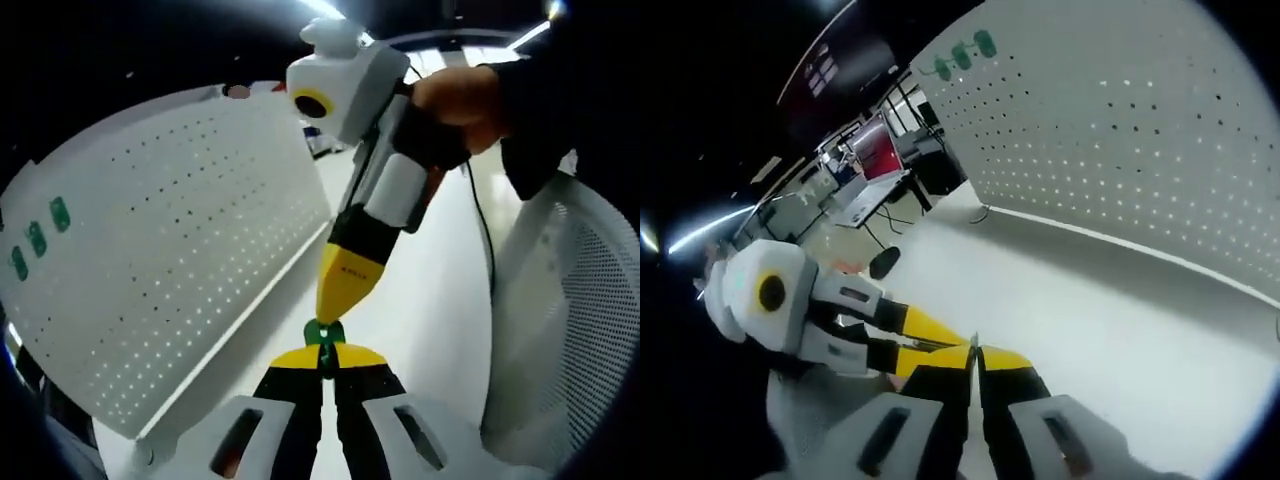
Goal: Insert the hook assembly into the mounting plate slot until the hook locks in place.
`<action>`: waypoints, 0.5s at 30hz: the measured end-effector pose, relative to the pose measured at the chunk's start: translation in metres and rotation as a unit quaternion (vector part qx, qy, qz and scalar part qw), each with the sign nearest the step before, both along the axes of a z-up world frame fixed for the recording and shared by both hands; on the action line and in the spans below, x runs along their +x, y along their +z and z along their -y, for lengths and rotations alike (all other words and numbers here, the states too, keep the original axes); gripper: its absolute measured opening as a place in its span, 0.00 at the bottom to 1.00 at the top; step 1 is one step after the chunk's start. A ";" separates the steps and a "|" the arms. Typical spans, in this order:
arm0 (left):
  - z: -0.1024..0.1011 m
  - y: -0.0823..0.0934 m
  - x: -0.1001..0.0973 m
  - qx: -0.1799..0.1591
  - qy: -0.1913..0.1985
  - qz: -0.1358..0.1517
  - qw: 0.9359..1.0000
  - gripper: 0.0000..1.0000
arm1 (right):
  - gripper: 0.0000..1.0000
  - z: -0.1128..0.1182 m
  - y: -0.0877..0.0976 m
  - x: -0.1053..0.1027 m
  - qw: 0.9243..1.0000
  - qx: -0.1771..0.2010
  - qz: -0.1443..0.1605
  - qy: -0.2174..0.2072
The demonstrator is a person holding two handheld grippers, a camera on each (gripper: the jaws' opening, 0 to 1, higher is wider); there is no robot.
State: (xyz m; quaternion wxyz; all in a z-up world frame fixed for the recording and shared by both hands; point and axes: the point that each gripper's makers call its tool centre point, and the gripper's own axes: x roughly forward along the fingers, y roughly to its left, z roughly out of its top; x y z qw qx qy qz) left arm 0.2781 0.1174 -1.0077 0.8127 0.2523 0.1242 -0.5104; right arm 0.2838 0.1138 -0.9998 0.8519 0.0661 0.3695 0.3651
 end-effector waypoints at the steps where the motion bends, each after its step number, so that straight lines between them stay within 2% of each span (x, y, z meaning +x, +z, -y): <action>1: 0.000 0.000 0.000 -0.002 0.001 -0.001 1.000 0.02 | 0.00 0.000 0.000 0.000 1.000 0.000 0.002 0.000; 4: -0.001 0.003 0.001 -0.016 0.009 -0.013 1.000 0.02 | 0.00 -0.002 0.005 0.002 0.999 -0.010 0.030 0.006; 15: -0.004 0.013 0.002 -0.045 0.026 -0.026 0.998 0.02 | 0.00 -0.005 0.016 0.003 0.994 -0.025 0.101 0.022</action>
